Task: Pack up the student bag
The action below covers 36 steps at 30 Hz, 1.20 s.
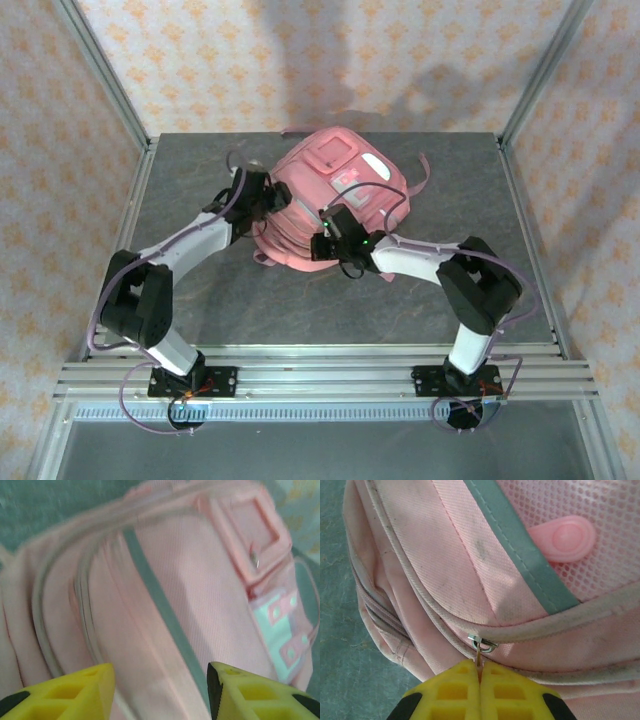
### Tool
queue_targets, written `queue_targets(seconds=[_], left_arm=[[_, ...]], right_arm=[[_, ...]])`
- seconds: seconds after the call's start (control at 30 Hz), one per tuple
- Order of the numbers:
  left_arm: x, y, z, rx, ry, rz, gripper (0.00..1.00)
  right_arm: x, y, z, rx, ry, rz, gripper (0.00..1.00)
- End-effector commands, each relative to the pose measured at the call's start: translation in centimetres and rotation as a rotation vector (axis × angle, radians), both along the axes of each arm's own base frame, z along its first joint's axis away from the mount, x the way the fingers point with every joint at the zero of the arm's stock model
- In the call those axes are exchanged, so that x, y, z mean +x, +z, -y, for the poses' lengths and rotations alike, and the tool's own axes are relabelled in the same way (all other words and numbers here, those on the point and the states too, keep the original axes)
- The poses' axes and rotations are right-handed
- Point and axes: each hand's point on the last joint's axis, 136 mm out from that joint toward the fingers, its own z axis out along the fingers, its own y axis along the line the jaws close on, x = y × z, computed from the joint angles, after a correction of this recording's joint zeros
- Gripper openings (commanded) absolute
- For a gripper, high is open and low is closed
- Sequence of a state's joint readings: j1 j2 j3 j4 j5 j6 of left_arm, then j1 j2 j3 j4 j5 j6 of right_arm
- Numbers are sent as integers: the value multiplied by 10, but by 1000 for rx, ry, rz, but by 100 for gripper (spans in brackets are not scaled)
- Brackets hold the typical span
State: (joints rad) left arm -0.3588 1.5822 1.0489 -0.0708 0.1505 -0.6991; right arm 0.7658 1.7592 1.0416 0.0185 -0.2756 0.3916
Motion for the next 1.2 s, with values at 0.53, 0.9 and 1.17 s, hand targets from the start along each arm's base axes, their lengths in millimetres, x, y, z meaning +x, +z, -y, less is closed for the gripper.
queue_targets(seconds=[0.53,0.9,1.17], left_arm=[[-10,-51,67,-78,-33,-71,21],[-9,-53,45,-37,-1,-75,0],[-12,-56,29,-22,16,-84,0]], right_arm=[[6,13,-11,39,9,29,0],[19,-15,50,-155,-133,13,0],[49,-22,132,-240,-401,0,0]])
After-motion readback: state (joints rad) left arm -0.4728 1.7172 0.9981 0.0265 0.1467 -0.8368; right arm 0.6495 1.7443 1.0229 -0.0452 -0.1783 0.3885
